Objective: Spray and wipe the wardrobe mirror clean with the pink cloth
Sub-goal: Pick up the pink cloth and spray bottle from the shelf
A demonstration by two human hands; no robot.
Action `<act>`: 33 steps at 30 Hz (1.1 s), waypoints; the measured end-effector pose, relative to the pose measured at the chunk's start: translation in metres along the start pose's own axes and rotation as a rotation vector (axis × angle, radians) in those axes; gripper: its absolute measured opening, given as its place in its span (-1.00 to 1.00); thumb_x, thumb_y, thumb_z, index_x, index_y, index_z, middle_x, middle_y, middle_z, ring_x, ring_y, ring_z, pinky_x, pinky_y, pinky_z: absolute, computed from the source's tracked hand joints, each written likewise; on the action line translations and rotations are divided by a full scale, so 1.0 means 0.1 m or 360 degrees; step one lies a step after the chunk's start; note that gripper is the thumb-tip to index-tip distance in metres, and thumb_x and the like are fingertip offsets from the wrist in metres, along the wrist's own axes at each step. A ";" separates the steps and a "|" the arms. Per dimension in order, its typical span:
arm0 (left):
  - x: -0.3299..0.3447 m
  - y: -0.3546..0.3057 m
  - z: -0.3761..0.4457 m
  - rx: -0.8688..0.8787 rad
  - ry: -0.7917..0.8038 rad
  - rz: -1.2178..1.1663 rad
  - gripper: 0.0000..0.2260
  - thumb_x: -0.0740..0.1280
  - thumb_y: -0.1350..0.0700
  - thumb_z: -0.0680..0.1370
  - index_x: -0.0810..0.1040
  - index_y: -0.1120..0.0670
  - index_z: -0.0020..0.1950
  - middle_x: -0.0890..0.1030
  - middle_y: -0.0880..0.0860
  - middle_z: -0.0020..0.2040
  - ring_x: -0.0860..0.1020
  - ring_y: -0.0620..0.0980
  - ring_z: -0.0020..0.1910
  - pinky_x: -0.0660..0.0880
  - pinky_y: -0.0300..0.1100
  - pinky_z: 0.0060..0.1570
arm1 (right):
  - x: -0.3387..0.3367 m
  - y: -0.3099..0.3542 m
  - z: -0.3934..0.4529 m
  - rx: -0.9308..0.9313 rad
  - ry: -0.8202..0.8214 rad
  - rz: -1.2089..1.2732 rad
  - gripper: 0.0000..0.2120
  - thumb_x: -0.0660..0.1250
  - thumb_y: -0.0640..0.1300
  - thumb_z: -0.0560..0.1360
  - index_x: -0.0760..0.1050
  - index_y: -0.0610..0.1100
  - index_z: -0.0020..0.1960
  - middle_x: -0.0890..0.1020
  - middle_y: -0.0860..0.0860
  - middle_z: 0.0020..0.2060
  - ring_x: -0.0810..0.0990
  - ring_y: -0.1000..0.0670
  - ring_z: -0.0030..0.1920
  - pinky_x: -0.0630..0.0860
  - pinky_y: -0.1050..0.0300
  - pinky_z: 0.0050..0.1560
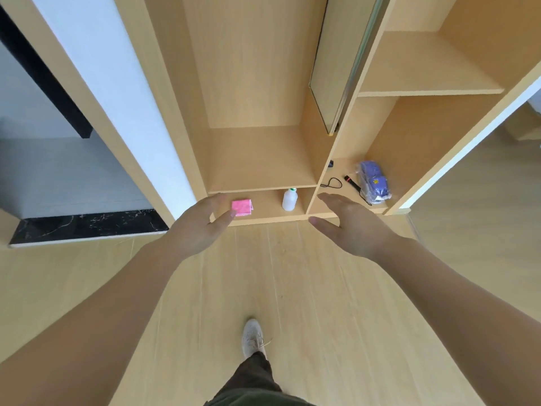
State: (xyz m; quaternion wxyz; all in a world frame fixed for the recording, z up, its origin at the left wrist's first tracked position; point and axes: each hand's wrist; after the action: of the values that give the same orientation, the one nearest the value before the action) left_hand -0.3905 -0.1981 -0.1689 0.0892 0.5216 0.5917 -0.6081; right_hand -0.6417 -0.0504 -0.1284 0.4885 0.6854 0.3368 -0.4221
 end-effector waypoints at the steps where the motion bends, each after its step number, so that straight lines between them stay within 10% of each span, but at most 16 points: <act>1: -0.02 0.00 0.15 -0.0010 -0.0006 -0.0008 -0.49 0.14 -0.15 0.61 0.20 -0.02 0.53 0.26 -0.05 0.52 0.35 -0.03 0.40 0.22 -0.25 0.24 | -0.03 -0.06 0.10 -0.0001 0.0006 -0.0003 -0.44 0.17 0.16 0.56 0.20 -0.02 0.49 0.40 0.02 0.38 0.43 0.08 -0.17 0.37 0.15 0.04; 20: 0.46 -0.68 1.80 -0.0353 -0.0185 -0.0066 -0.48 0.18 -0.14 0.60 0.23 0.01 0.52 0.33 -0.01 0.49 0.47 0.04 0.26 0.24 -0.25 0.21 | -0.48 -1.67 2.27 -0.0227 0.0345 -0.0118 -0.40 0.14 0.19 0.55 0.18 -0.06 0.50 0.35 0.03 0.43 0.34 0.02 0.39 0.28 0.10 0.32; 33: 0.47 -0.23 2.08 -0.0736 -0.0393 -0.0277 -0.47 0.17 -0.14 0.60 0.21 0.03 0.52 0.31 -0.01 0.50 0.38 0.00 0.39 0.24 -0.17 0.33 | -0.23 -0.91 3.62 -0.0701 0.0630 -0.0225 -0.41 0.15 0.14 0.58 0.16 -0.10 0.52 0.29 0.02 0.47 0.27 0.02 0.44 0.24 0.09 0.39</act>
State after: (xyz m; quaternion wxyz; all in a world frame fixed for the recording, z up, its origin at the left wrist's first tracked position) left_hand -0.5381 -0.3373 -0.2398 0.2249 0.3566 0.7421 -0.5211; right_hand -0.8211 -0.3698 -0.2025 0.5195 0.6069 0.5558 -0.2300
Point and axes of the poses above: each hand's wrist, its own z-axis towards the middle knuckle, its own x-axis out of the palm, y = z × x
